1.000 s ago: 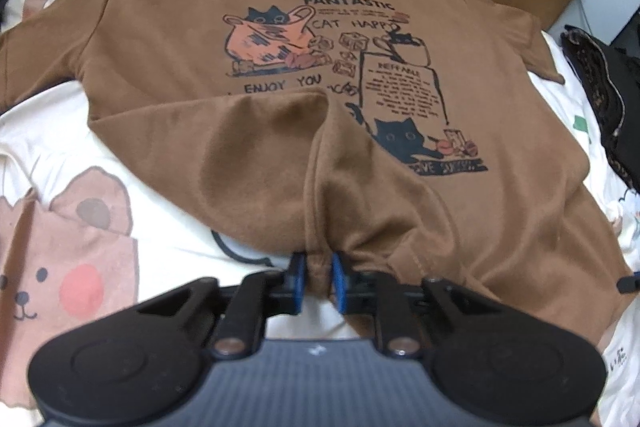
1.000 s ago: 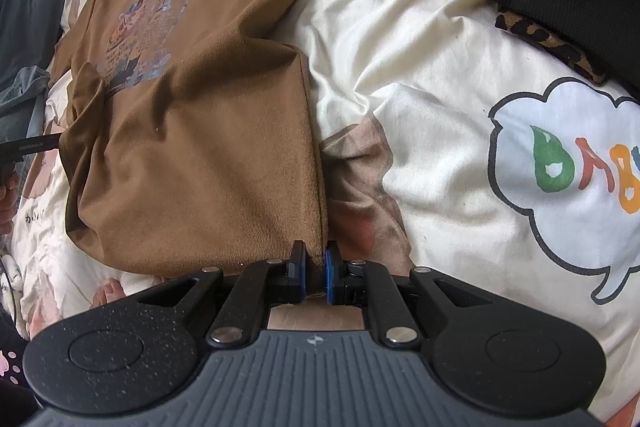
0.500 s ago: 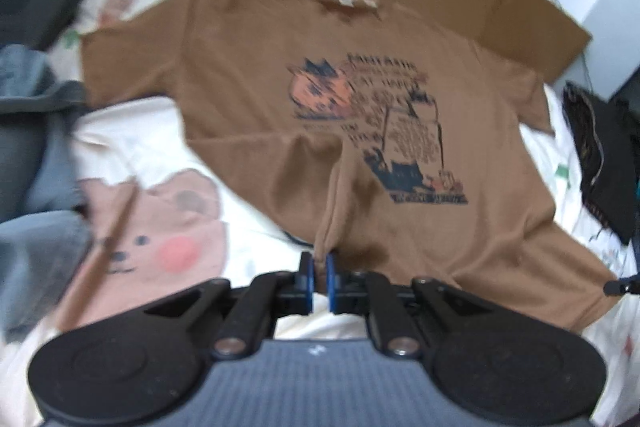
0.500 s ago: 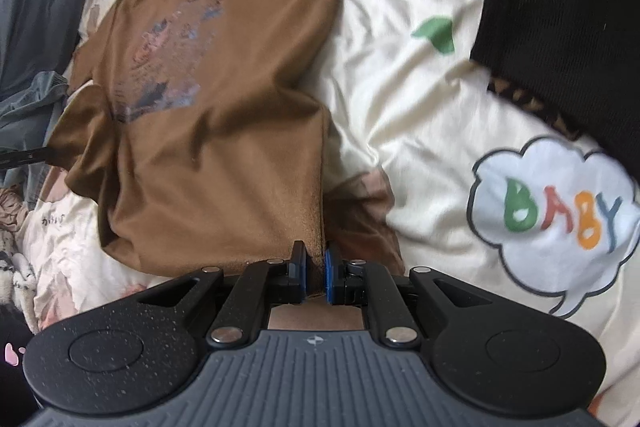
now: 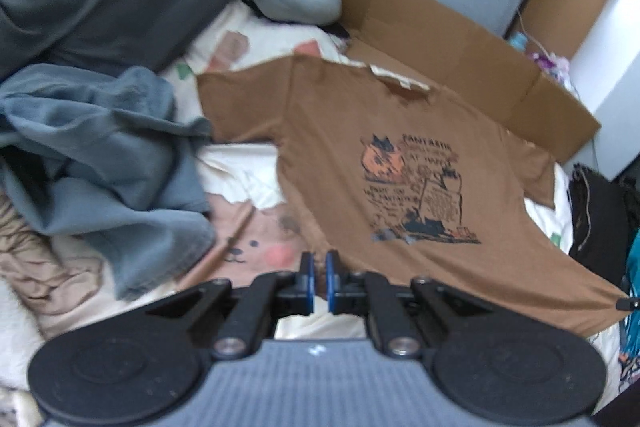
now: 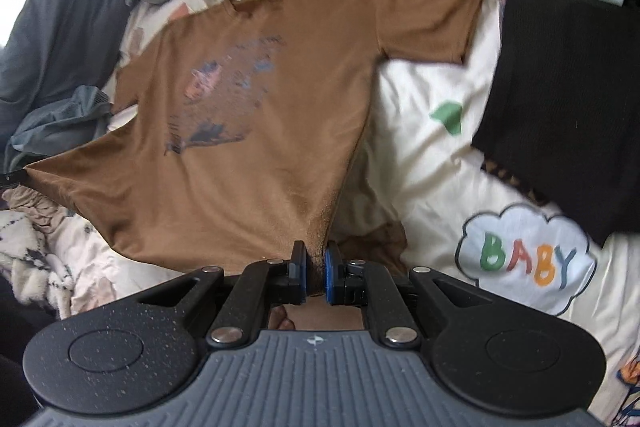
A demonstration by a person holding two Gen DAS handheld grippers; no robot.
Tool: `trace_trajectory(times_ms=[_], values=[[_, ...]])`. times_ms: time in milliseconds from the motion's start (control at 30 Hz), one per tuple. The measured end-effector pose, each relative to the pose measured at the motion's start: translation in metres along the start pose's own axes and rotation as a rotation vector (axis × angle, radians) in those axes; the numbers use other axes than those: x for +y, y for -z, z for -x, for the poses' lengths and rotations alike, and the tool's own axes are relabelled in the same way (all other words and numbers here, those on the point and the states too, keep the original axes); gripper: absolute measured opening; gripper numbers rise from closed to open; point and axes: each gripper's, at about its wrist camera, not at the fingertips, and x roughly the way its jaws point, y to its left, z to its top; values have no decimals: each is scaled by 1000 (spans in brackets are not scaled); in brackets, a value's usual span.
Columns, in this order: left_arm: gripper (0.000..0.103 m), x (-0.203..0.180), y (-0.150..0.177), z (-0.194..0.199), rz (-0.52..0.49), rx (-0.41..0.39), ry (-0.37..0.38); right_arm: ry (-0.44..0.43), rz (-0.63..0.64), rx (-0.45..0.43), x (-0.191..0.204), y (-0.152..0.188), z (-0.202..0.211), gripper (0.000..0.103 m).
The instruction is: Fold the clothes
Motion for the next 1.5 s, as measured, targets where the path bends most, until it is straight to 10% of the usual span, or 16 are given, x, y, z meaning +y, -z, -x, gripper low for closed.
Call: trace_trajectory(times_ms=[700, 1500], values=[[5, 44, 7, 25, 139, 29, -61, 19, -69, -17, 2, -32, 34, 6], [5, 79, 84, -113, 224, 362, -132, 81, -198, 245, -53, 33, -107, 7]])
